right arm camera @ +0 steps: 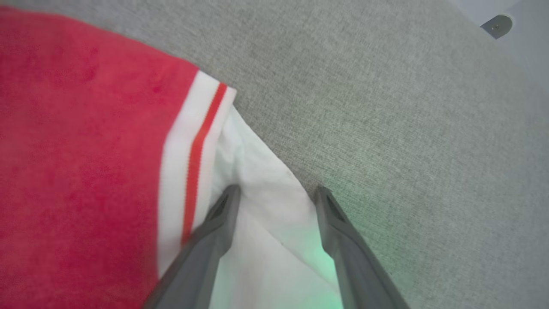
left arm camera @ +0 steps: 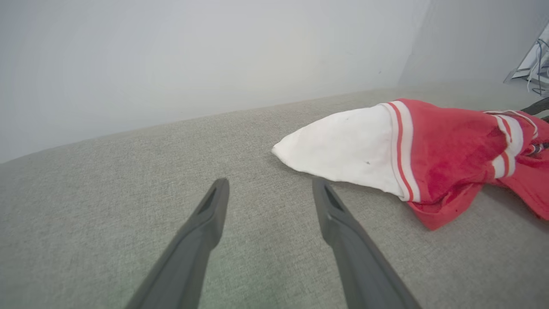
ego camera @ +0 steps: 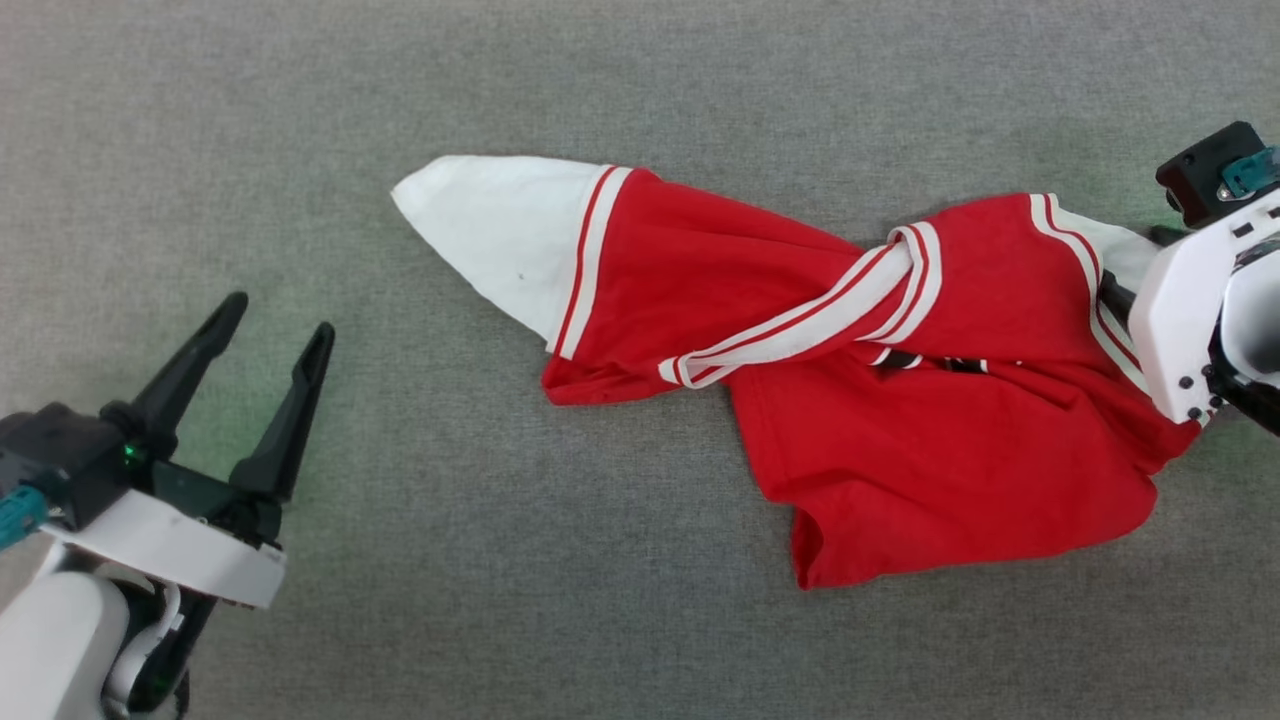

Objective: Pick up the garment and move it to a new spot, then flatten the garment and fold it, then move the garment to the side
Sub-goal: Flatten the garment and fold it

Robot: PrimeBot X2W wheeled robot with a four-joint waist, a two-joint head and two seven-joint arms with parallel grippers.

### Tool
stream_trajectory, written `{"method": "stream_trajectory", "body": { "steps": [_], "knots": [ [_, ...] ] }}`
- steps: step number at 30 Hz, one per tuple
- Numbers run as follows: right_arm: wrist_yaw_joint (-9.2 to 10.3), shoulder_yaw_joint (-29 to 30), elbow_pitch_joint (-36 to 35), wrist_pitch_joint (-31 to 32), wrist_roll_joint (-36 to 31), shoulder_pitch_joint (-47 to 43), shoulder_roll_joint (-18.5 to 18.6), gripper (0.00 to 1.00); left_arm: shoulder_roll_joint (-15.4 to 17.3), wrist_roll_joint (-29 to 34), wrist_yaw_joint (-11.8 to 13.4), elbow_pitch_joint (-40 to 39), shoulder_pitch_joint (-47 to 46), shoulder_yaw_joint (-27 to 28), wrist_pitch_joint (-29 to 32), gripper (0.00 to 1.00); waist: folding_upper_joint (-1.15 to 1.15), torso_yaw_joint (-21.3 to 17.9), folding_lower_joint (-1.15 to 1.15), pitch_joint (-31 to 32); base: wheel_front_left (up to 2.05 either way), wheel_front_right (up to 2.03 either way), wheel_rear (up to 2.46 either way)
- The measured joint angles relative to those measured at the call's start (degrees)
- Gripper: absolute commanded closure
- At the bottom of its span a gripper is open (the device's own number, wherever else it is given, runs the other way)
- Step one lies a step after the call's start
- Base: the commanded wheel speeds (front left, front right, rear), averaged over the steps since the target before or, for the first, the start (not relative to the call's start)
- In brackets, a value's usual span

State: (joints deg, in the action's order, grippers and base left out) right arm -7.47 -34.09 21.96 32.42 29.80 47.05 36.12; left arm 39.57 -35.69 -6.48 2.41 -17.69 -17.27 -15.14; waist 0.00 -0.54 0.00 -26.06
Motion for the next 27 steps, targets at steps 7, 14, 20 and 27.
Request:
{"method": "stream_trajectory", "body": {
  "steps": [7, 14, 20, 27],
  "knots": [
    [-0.05, -1.9, 1.9, -1.0, 2.4, 0.9, -1.4, 1.00, 4.8, 1.2, -0.7, -1.2, -5.1, -4.6, 2.9, 0.00, 0.00, -0.7, 0.00, 0.2, 0.00, 0.00, 0.00],
    [-0.05, -3.6, 3.4, -2.0, 4.0, 2.3, -2.2, 1.00, 18.9, 0.8, -1.0, -9.3, -21.1, -28.0, 11.0, 0.00, 0.00, -1.9, 0.00, 0.6, 0.00, 0.00, 0.00],
    [-0.07, -4.9, 4.2, -3.0, 4.5, 4.2, -3.0, 1.00, 22.5, 0.4, -1.0, -9.7, -42.2, -52.8, 15.3, 0.00, 0.00, -2.9, 0.00, -0.4, 0.00, 0.00, 0.00],
    [-0.07, -6.4, 4.5, -4.1, 5.0, 5.9, -3.8, 1.00, 18.3, 5.7, -1.1, -6.3, -46.3, -56.3, 19.7, 0.00, 0.00, -4.3, 0.00, -1.9, 0.00, 0.00, 0.00]
  ]
}}
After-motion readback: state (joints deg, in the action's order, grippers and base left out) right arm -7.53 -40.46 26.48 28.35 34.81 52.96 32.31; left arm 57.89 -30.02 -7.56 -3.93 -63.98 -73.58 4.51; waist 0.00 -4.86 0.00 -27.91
